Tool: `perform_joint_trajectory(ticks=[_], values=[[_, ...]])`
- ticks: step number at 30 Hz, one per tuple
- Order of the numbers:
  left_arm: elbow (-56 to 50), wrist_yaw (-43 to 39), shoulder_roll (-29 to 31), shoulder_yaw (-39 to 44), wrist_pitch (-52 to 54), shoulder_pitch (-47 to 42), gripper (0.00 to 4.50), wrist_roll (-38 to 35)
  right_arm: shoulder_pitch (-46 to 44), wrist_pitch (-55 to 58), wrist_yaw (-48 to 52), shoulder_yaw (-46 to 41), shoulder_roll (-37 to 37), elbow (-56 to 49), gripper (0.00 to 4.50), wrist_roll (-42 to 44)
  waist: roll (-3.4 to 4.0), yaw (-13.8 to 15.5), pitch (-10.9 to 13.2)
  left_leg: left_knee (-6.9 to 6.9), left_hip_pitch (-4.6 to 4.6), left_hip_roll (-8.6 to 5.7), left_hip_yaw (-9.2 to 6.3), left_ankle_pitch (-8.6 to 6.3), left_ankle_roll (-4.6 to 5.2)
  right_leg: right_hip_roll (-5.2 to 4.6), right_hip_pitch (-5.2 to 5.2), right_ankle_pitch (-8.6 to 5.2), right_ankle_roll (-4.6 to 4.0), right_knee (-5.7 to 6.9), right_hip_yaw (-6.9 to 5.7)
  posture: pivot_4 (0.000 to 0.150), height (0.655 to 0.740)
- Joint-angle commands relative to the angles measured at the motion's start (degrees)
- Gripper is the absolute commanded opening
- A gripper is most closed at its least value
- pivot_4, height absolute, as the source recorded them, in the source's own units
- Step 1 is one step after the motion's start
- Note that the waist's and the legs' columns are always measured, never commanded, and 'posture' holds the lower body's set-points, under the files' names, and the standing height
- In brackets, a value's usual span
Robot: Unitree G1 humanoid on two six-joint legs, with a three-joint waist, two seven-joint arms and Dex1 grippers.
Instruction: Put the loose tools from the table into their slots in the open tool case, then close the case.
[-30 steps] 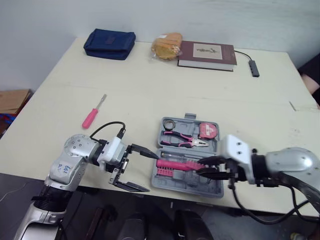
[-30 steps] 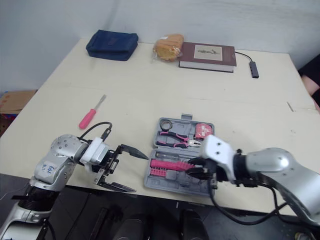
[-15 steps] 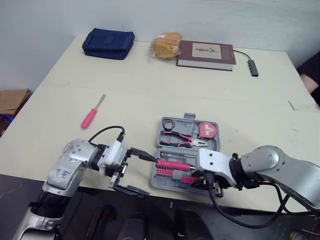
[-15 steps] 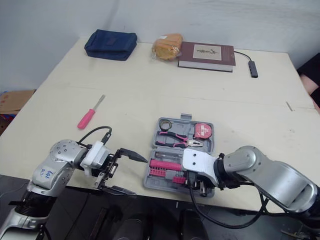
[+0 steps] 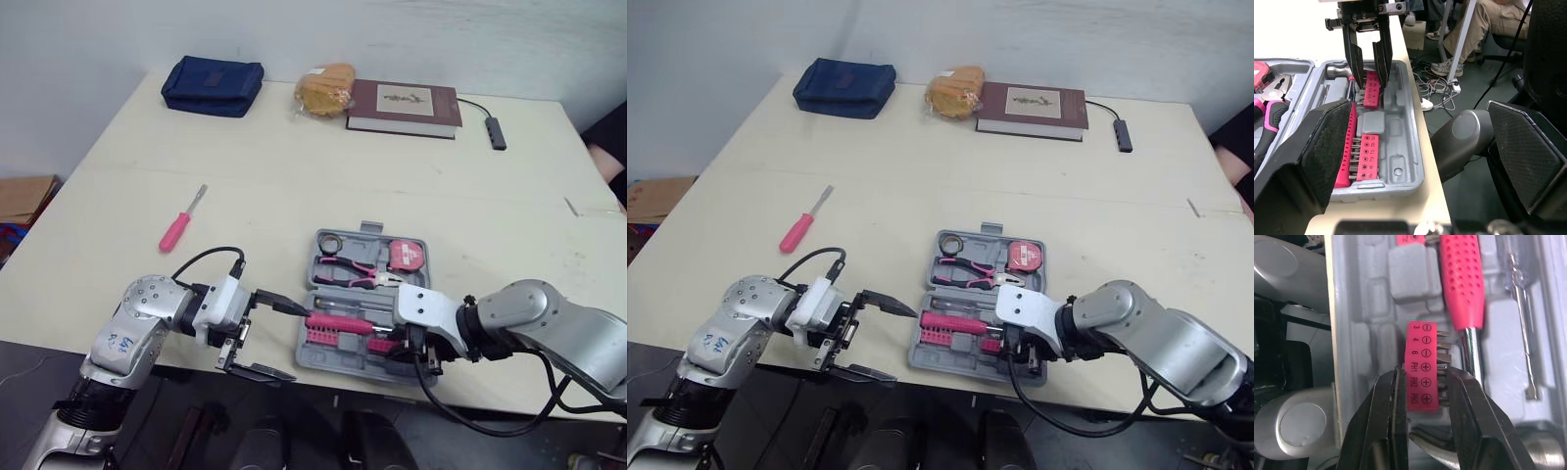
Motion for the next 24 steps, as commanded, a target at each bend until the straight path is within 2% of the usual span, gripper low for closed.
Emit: perform_joint_trajectory(ticks=[1,9,24], values=[[-0.5,1.0,0.0,1.5,-1.0,-1.1,4.5,0.3,-2.2,0.0,0.5,1.4,1.3,0.6,0.77,-2.0,0.0,-0.1,0.0,0.01,0.0,0.0,0.0,0.0,0.0,0.0,0.0,0.0,0.0,0.0,0.01,0.15,0.74],[-0.3,1.5,0.2,1.3,-1.2,-0.9,4.5,0.4,-4.5,2.1,2.1,2.2,4.0,0.1,0.77,-1.3,0.0,-0.1,0.0,0.02,0.02,0.0,0.0,-0.01,0.01,0.01,-0.03,0.0,-0.01,0.13,0.0,0.15,0.74],[-0.9,2.7,-0.4,0.7,-1.1,-0.1,4.5,0.5,-7.8,6.5,5.1,0.5,4.4,-0.3,0.77,2.4,0.0,0.0,0.0,0.04,0.0,0.0,-0.02,-0.01,0.01,0.0,-0.02,0.0,-0.02,0.11,-0.01,0.15,0.74]])
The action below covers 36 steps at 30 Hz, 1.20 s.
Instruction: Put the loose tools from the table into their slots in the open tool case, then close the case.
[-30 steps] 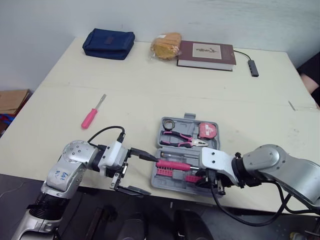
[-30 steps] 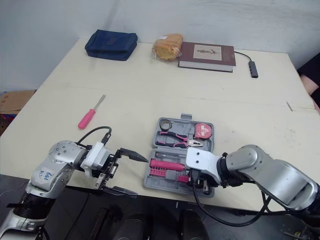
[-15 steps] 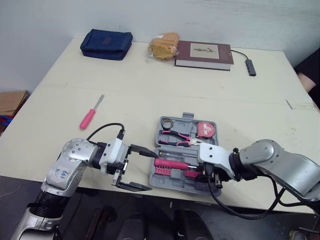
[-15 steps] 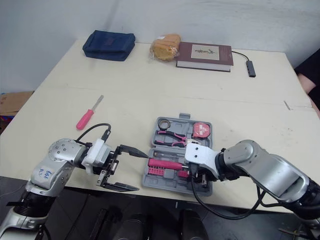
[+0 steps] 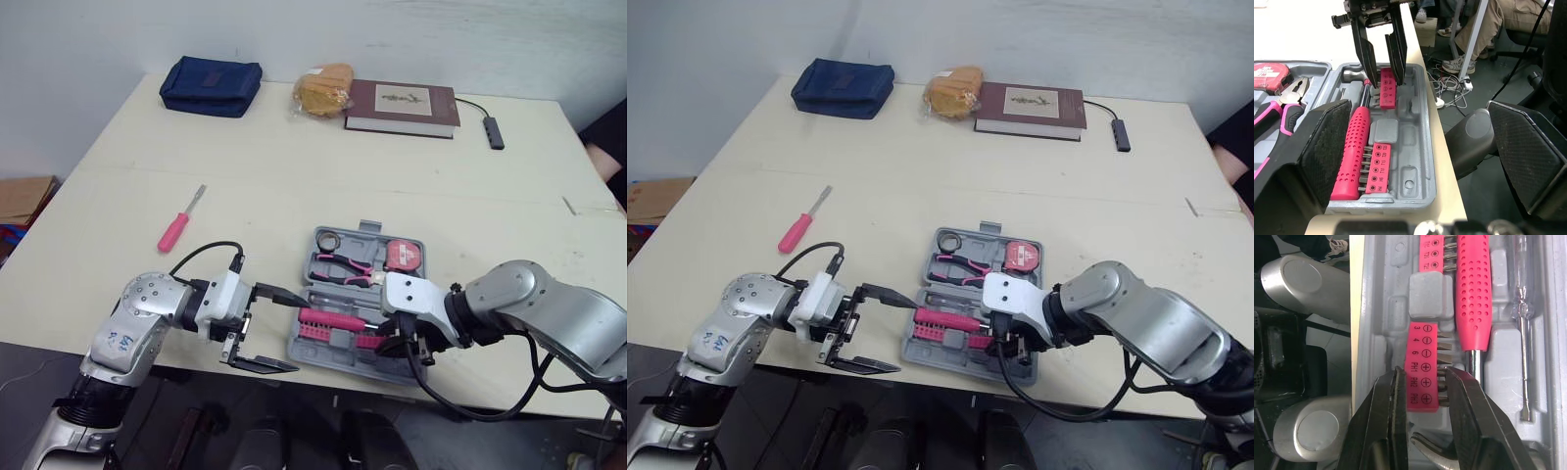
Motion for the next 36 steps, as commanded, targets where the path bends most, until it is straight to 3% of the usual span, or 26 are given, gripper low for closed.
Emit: perform_joint_trajectory(ticks=[1,21,28,29,30,34,36], values=[[-1.1,0.5,-0.4,0.5,-0.4,0.5,4.5,-0.3,-0.3,0.9,-0.6,-1.0,0.8,-1.4,0.77,0.7,0.0,0.0,0.0,0.0,0.0,0.0,0.0,0.0,0.0,0.0,0.0,0.0,0.0,0.0,0.0,0.15,0.74],[-1.8,1.9,-0.5,0.3,0.2,0.5,4.5,-0.4,-3.3,2.4,-4.6,5.3,6.6,3.4,0.77,-3.7,0.0,-0.1,0.0,0.02,0.02,0.0,-0.01,0.01,-0.01,0.0,-0.01,0.0,-0.02,0.09,-0.01,0.15,0.74],[-1.6,2.3,-0.7,0.3,0.1,0.5,4.5,-0.3,-2.5,4.1,-4.8,2.1,8.2,2.3,0.77,-1.4,0.0,-0.2,0.0,0.03,0.02,0.0,-0.01,0.0,0.01,0.0,-0.01,0.01,-0.03,0.09,-0.01,0.15,0.74],[-1.6,2.3,-0.7,0.3,0.1,0.5,4.5,-0.3,-2.2,4.2,-5.0,1.5,8.1,2.1,1.78,-1.2,0.0,-0.1,0.0,0.02,0.02,0.0,-0.01,0.0,0.0,0.0,-0.01,0.01,-0.03,0.1,-0.01,0.15,0.74],[-1.5,2.4,-0.7,0.3,0.0,0.5,4.5,-0.3,-1.8,3.9,-5.0,0.9,7.5,1.7,2.02,-1.1,0.0,-0.1,0.0,0.02,0.02,0.0,-0.02,0.0,0.0,0.0,-0.01,0.01,-0.03,0.09,-0.01,0.15,0.74],[-1.4,2.5,-0.7,0.4,0.1,0.5,4.5,-0.2,0.6,2.2,-1.8,-6.8,3.8,-1.9,3.88,3.0,0.0,0.1,0.0,0.02,-0.01,0.0,-0.02,0.0,0.0,-0.01,-0.01,0.01,-0.03,0.05,-0.02,0.15,0.74],[-1.4,2.5,-0.6,0.5,0.2,0.6,4.5,-0.3,1.9,0.7,0.5,-11.6,1.2,-3.5,3.88,5.6,0.0,0.2,0.0,0.04,-0.05,-0.01,-0.02,0.0,0.0,-0.02,0.0,0.01,-0.03,0.0,-0.04,0.15,0.74]])
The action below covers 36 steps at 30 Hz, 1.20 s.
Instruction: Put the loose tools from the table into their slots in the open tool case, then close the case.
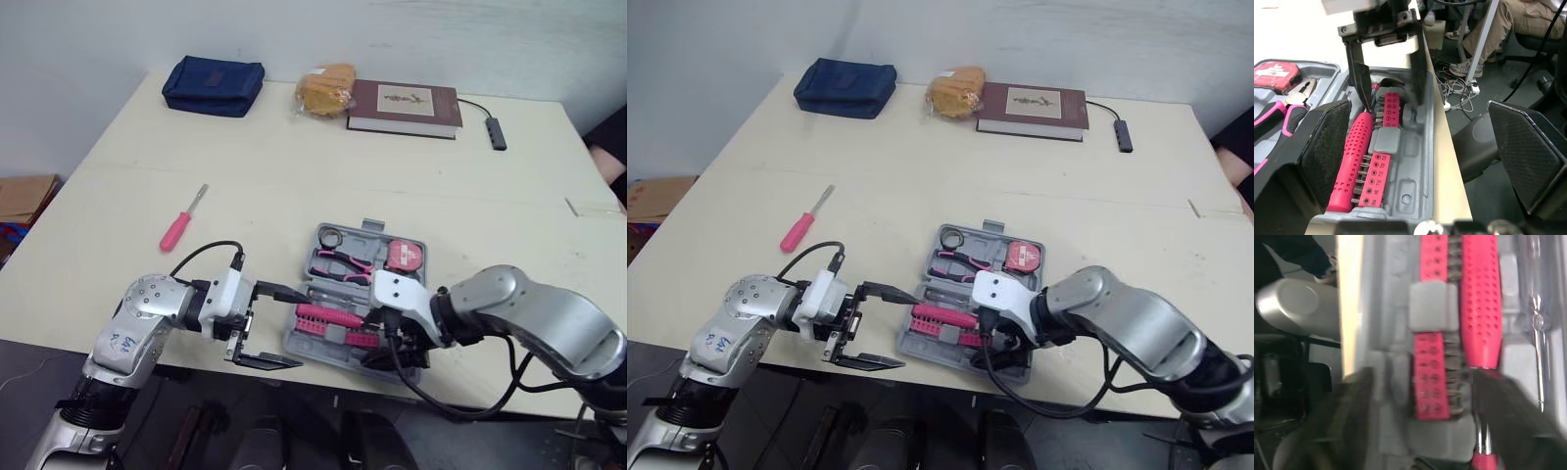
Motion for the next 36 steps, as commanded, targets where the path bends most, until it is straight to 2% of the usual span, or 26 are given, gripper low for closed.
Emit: perform_joint_trajectory(ticks=[1,3,6,7,9,13,15,22,27,36], values=[[-1.3,0.3,0.1,0.7,0.0,0.2,4.5,-0.3,1.5,-2.5,4.1,-9.7,-4.3,-4.8,3.88,4.9,0.0,0.0,0.0,0.0,0.01,0.0,0.0,0.0,0.0,0.0,0.01,0.0,0.0,-0.01,0.0,0.15,0.74],[-1.2,0.3,0.0,0.7,-0.1,0.2,4.5,-0.2,5.0,-5.0,5.2,-14.5,-4.9,-5.2,3.88,6.8,0.0,0.0,0.0,-0.03,0.01,0.0,-0.01,-0.09,0.16,0.0,0.03,0.0,0.0,-0.05,-0.03,0.15,0.74],[-0.6,0.5,-0.3,0.7,-0.5,-0.1,4.5,0.1,10.9,-14.7,4.7,-19.8,-0.4,-4.2,3.88,6.6,-0.02,-0.1,0.0,-0.06,0.03,0.0,-0.07,-0.1,0.17,0.01,0.08,0.0,0.0,-0.1,-0.09,0.15,0.74],[-0.5,0.6,-0.4,0.6,-0.7,-0.2,4.5,0.2,12.6,-17.3,4.4,-21.1,1.5,-3.8,3.65,6.8,-0.02,-0.1,0.0,-0.04,0.03,0.0,-0.05,-0.09,0.16,0.01,0.07,0.0,0.01,-0.06,-0.07,0.15,0.74],[0.0,0.6,-0.7,0.4,-0.9,-0.7,4.5,0.4,17.3,-24.0,6.0,-22.4,4.6,-3.1,3.01,6.3,-0.02,-0.1,0.0,-0.01,0.05,0.0,-0.03,-0.09,0.15,0.04,0.08,0.01,0.02,-0.01,-0.05,0.15,0.74],[0.9,0.4,-1.1,0.3,-0.9,-1.7,4.5,0.7,21.5,-34.2,5.4,-20.4,8.1,0.3,1.19,0.8,-0.02,0.0,0.0,0.09,0.08,0.0,-0.04,-0.08,0.16,0.06,0.13,0.01,0.02,0.1,-0.08,0.15,0.74],[1.2,0.3,-1.3,0.1,-1.1,-2.1,4.5,0.9,23.7,-38.8,4.7,-19.2,10.7,3.2,0.12,-1.4,-0.03,-0.1,0.0,0.17,0.08,-0.01,-0.01,-0.09,0.17,0.05,0.13,0.02,0.04,0.15,-0.03,0.15,0.74],[2.1,0.1,-1.4,0.2,-1.4,-3.0,4.5,1.4,27.7,-52.7,6.4,-13.2,10.8,11.0,0.04,-12.4,-0.02,-0.1,0.0,0.18,0.06,-0.01,-0.01,-0.04,0.08,0.05,0.11,0.02,0.03,0.14,-0.03,0.15,0.74],[2.3,0.1,-1.2,0.3,-1.6,-3.1,4.5,1.6,29.4,-57.0,6.7,-10.8,10.6,15.7,0.04,-16.5,-0.02,-0.1,0.0,0.2,0.08,-0.01,-0.02,0.02,-0.04,0.06,0.12,0.01,0.03,0.16,-0.03,0.15,0.74],[2.3,0.1,-1.1,0.6,-1.8,-3.0,4.5,2.0,32.5,-54.8,2.9,-6.7,11.1,18.9,0.04,-21.3,-0.08,-0.1,-0.1,0.21,0.18,-0.01,-0.04,0.03,-0.05,0.05,0.21,0.01,0.03,0.16,-0.03,0.15,0.74]])
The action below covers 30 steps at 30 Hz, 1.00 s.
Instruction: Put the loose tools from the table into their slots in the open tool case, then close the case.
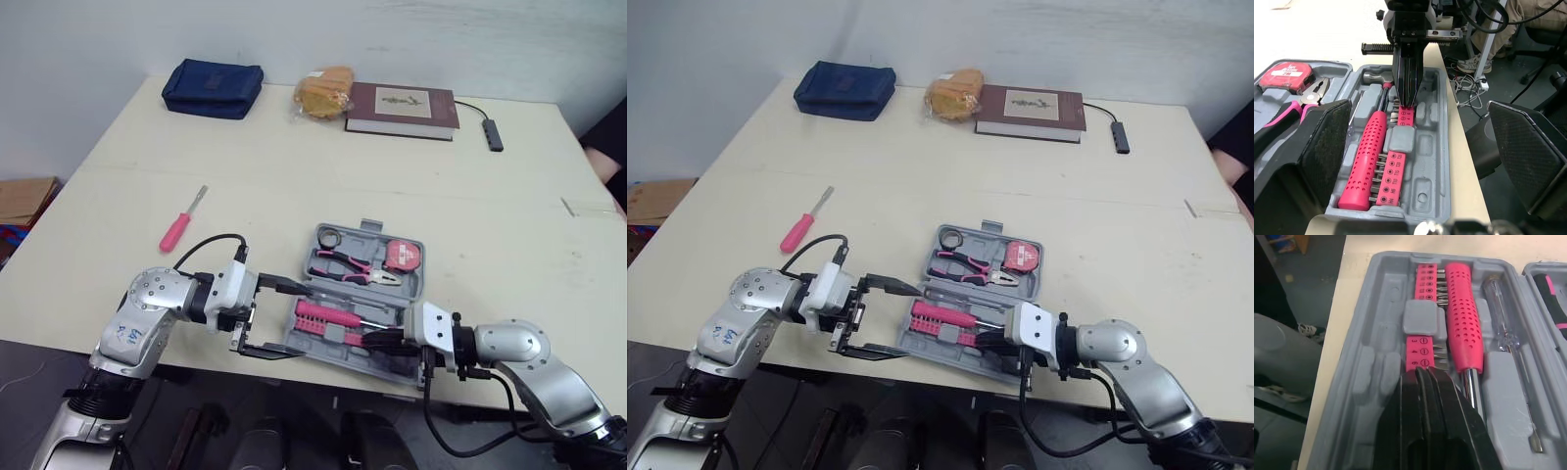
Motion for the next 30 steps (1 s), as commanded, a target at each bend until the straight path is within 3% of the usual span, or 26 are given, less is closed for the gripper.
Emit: perform_joint_trajectory(ticks=[1,8,11,12,14,16,22,30], values=[[-0.2,-0.1,0.1,0.9,-1.0,-0.2,4.5,-0.1,2.1,3.9,-2.1,3.2,-0.2,1.0,0.04,-3.7,-0.01,-0.1,0.0,0.0,0.01,0.0,0.0,0.0,0.0,0.0,0.0,0.0,0.0,0.01,0.0,0.15,0.74],[0.8,1.0,0.0,1.9,-1.5,0.0,4.5,0.1,4.3,-0.7,-6.0,-3.0,2.9,-3.7,0.04,0.7,-0.04,0.0,0.0,0.0,0.03,0.01,-0.04,0.0,0.0,0.0,0.01,0.0,-0.01,0.04,-0.02,0.15,0.74],[3.5,3.4,0.8,5.3,-1.3,0.7,4.5,-0.1,9.6,-7.2,-3.7,-13.4,3.5,-7.0,0.04,9.0,-0.04,0.1,0.0,0.0,-0.03,0.01,-0.02,0.0,0.0,0.0,-0.01,0.0,-0.01,0.01,-0.01,0.15,0.74],[4.7,4.5,1.5,7.1,-0.6,1.3,4.5,-0.3,12.0,-4.3,-4.2,-18.8,3.1,-9.3,0.04,14.6,-0.02,0.2,0.0,0.0,-0.06,0.01,-0.01,0.0,0.0,0.0,-0.03,0.0,-0.01,0.0,-0.02,0.15,0.74],[6.9,6.2,2.7,10.2,-1.0,2.7,4.5,0.3,16.6,-1.4,-5.2,-27.0,2.7,-13.1,0.67,21.5,0.03,0.3,0.0,0.0,-0.08,0.01,0.0,-0.01,0.0,-0.01,-0.03,0.0,0.0,-0.01,-0.02,0.15,0.74],[9.0,7.8,3.5,12.9,-1.5,3.6,4.5,0.7,20.1,-3.6,-4.8,-31.8,2.4,-14.5,1.4,20.5,0.03,0.2,0.0,-0.02,-0.05,0.02,-0.03,-0.01,0.01,0.0,-0.01,0.0,0.01,-0.01,-0.05,0.15,0.74],[23.2,14.4,7.4,25.9,-6.5,8.3,4.5,1.9,34.3,-13.9,-3.7,-52.7,7.0,-9.8,4.37,16.1,0.02,0.2,0.0,-0.12,0.02,0.01,0.01,-0.16,0.26,0.0,-0.03,0.0,0.0,0.03,-0.01,0.15,0.74],[42.5,24.4,11.9,37.3,-14.1,12.0,4.5,4.8,42.6,-31.0,-4.9,-66.9,15.6,8.5,4.45,11.7,0.01,0.0,0.0,-0.51,0.16,-0.01,0.18,-0.17,0.28,-0.05,-0.05,0.0,0.0,-0.13,0.13,0.15,0.74]])
